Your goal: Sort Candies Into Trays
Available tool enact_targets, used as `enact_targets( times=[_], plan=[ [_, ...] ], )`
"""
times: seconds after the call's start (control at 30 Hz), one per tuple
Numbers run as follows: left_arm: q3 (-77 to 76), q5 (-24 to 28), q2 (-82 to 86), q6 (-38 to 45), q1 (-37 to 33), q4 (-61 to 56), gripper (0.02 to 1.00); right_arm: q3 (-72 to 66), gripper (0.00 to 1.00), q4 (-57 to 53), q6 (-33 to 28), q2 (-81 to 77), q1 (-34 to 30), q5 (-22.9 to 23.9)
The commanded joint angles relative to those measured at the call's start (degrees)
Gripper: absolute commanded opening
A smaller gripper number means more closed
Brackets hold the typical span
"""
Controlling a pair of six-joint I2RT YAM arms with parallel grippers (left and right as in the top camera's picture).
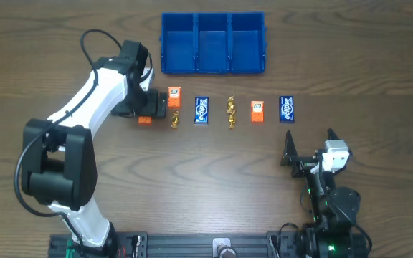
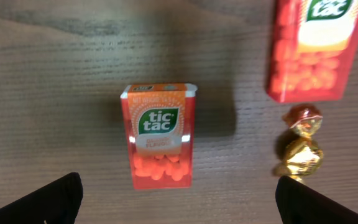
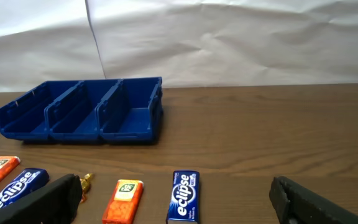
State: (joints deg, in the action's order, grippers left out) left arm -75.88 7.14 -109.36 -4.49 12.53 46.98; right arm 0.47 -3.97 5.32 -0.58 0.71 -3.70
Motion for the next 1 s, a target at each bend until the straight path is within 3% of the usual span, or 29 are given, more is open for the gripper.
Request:
enact_targets(
  times=[0.03,0.37,0.6,0.7,0.83,1.0],
  plan=[
    [2.4,-2.7,-1.3,-0.2,-0.1,-1.3,0.989,0.0,1.0,-0.4,-0.7,0.4,0.2,-0.3],
    [3.2,-3.1,-3.0,-0.9,-0.2,-4.3,0.956,0.0,1.0,-0.4,-0.7,0.4,0.2,-0.3],
    [3.2,-5.4,-4.6,-2.7,0.3,-5.1,0.77,0.0,1.0,-0.4,-0.7,0.4,0.2,-0.3],
    [3.2,-5.7,-5.0,-3.3,0.3,-5.3,0.744,0.0,1.0,-0.4,-0.7,0.4,0.2,-0.3],
    [3.2,-5.7,-5.4,-3.5,0.3,-5.6,0.592,0.0,1.0,-0.4,-0.7,0.4,0.2,-0.3],
    [3.2,-5.6,-5.4,-4.3,0.3,-5.6,0.336,0.0,1.0,-0.4,-0.7,0.4,0.2,-0.3]
  ],
)
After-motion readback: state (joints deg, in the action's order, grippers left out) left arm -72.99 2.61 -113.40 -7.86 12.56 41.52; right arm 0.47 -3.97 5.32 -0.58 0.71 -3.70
